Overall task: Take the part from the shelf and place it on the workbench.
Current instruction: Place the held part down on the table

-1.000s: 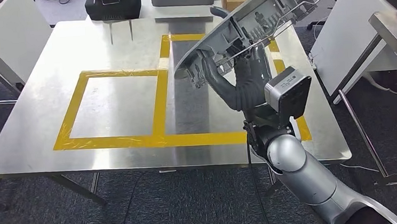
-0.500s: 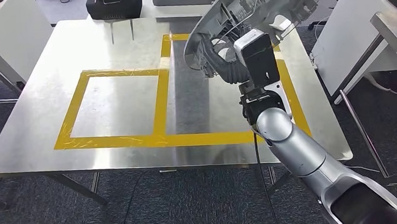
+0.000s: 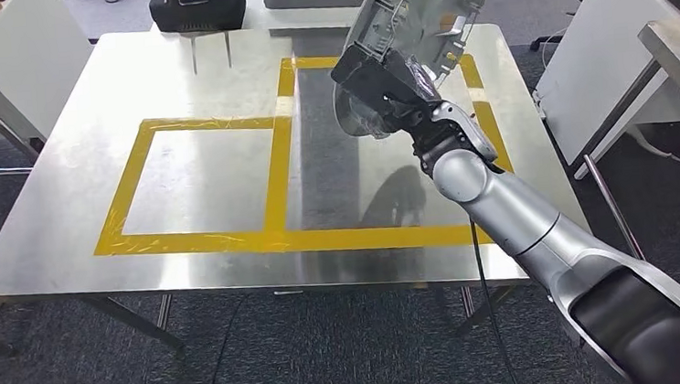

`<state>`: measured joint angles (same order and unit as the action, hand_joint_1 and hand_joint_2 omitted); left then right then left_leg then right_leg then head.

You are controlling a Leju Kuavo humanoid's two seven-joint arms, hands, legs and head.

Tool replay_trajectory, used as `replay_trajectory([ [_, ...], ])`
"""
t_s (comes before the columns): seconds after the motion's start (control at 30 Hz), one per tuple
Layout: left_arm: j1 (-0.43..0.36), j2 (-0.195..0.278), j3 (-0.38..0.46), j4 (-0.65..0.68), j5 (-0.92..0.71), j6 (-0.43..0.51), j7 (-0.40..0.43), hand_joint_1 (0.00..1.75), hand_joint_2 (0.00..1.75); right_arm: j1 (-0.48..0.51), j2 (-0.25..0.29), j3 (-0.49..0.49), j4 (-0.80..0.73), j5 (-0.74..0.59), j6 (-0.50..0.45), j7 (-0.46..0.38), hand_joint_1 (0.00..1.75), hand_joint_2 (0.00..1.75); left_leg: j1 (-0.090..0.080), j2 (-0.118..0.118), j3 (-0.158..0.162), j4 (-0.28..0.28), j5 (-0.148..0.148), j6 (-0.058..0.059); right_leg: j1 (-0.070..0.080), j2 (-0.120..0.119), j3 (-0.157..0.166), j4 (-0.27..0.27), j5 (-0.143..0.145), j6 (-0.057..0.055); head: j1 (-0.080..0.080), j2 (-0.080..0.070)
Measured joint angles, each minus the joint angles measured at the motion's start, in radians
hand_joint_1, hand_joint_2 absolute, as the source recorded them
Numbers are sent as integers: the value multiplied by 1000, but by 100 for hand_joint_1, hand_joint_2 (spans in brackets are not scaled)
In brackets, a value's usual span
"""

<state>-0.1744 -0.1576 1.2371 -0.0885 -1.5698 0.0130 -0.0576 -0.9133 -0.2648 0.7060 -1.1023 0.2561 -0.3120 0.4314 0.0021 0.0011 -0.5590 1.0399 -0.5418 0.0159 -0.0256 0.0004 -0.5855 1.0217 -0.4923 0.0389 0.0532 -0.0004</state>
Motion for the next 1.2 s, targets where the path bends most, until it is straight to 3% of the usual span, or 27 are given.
replay_trajectory([
  [0.23, 1, -3, 0, 0, 0, -7, 1, 0, 175, -58, -25, 72, 59, 84, 215, 85, 175, 175, 0, 1, 0, 0, 0, 0, 0, 0, 0, 0, 0, 0, 0, 0],
  [0.47, 2, -4, 0, 0, 0, -8, -2, 0, 175, -90, -27, 148, 108, 110, 340, 90, 175, 175, 0, 3, 0, 0, 0, 0, 0, 1, 0, 0, 0, 0, -1, 0],
  [0.7, 2, -4, 0, 0, 0, -10, -6, 0, 175, -119, -7, 244, 184, 148, 532, 90, 175, 175, 0, 8, 1, 0, 0, 0, 0, 2, 0, 0, 0, 0, -1, 0],
  [0.83, 2, -4, 0, 0, 0, -10, -8, 0, 175, -139, 11, 292, 235, 169, 579, 90, 175, 175, 0, 11, 1, 0, 0, 0, 0, 4, 0, 0, 0, 0, -1, 0],
  [1.2, 2, -4, 0, -1, 0, -8, -8, 0, 175, -156, 43, 363, 321, 170, 595, 87, 175, 175, 0, 10, 2, 0, 0, 0, 0, 4, 0, 0, 1, 0, -1, 0],
])
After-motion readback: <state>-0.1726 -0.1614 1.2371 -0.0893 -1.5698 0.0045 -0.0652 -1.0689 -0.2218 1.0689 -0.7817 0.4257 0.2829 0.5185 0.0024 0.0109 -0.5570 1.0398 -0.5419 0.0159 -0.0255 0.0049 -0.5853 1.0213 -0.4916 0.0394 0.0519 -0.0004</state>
